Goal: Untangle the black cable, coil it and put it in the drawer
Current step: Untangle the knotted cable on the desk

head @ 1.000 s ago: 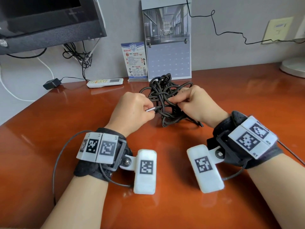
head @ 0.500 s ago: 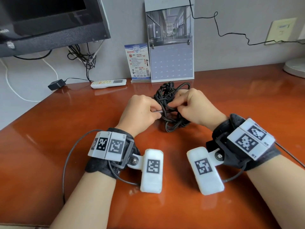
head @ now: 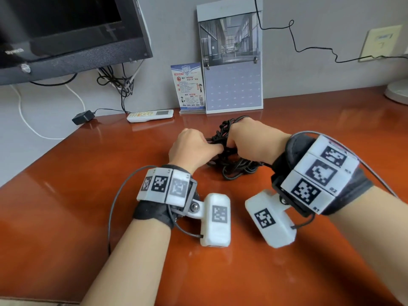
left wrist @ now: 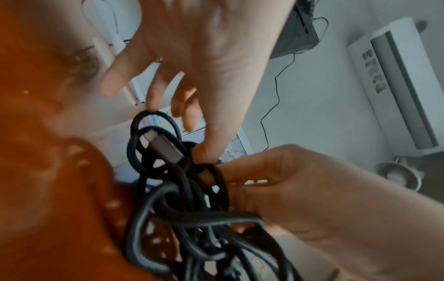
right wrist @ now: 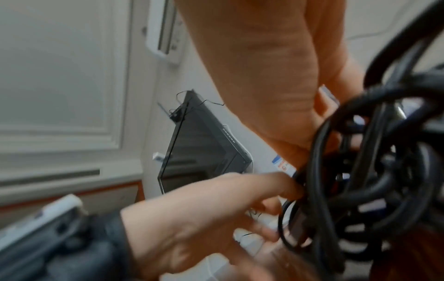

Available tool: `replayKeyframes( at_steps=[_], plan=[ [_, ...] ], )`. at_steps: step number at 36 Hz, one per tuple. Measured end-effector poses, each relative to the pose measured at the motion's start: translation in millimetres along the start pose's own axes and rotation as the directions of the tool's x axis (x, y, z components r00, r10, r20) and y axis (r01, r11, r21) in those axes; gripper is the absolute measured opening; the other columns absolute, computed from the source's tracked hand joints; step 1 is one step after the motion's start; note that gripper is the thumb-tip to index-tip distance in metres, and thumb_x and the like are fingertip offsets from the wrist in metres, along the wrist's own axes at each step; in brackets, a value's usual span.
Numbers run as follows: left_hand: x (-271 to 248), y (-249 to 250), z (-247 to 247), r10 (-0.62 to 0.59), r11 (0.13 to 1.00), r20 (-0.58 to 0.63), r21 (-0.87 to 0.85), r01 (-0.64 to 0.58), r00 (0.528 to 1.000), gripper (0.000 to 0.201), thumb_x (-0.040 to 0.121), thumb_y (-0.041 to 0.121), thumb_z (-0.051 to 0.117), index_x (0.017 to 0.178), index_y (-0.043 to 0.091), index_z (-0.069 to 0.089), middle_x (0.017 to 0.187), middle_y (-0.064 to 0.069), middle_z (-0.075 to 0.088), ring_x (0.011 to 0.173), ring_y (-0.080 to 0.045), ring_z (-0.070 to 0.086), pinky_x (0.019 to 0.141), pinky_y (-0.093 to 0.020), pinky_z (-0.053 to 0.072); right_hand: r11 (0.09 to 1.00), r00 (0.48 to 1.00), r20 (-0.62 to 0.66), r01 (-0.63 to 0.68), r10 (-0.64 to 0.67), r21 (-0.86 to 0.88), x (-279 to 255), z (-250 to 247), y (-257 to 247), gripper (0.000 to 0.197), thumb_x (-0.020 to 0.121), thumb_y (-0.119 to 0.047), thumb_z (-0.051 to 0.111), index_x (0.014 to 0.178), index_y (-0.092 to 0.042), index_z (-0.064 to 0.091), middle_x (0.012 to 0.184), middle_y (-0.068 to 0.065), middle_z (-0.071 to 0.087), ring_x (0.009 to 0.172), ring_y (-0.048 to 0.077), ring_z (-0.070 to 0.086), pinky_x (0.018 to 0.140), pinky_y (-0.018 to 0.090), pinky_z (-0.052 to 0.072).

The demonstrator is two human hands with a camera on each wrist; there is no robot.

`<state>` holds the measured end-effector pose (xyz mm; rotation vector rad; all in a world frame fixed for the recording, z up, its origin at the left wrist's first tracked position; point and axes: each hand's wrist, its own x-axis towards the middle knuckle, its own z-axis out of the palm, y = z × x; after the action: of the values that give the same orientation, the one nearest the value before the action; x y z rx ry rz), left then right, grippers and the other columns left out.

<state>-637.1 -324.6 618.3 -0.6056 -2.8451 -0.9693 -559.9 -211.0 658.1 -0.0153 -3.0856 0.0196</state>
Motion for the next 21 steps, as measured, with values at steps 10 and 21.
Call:
replayKeyframes(
  at_steps=[10, 21],
  plan=[
    [-0.5, 25.5, -1.0, -0.028, 1.0, 0.256, -0.007, 0.031, 0.966, 0.027, 0.077, 0.028, 0.072, 0.094, 0.008, 0.067, 0.091, -0.004, 0.068, 0.084, -0.019, 0.066, 0.067, -0.033, 0.057, 0.963, 0.966, 0.259, 0.095, -0.027, -0.254, 11.5, -16.3, 0.3, 0.026, 0.092, -0.008, 0.05, 0.115, -0.008, 0.062, 0.091, 0.005, 0.056, 0.071, 0.019, 0.048, 0.071, 0.031, 0.045],
    [-5.8, 31.6, 3.2, -0.037, 0.988, 0.299, -0.131, 0.08, 0.953, 0.034, 0.071, 0.01, 0.069, 0.105, 0.016, 0.068, 0.102, -0.004, 0.066, 0.098, -0.021, 0.064, 0.074, -0.044, 0.059, 0.946, 0.933, 0.294, 0.268, -0.207, -0.182, 17.7, -14.0, 30.5, 0.025, 0.092, -0.016, 0.052, 0.067, -0.019, 0.054, 0.069, -0.005, 0.045, 0.063, 0.011, 0.041, 0.057, 0.022, 0.033]
  ],
)
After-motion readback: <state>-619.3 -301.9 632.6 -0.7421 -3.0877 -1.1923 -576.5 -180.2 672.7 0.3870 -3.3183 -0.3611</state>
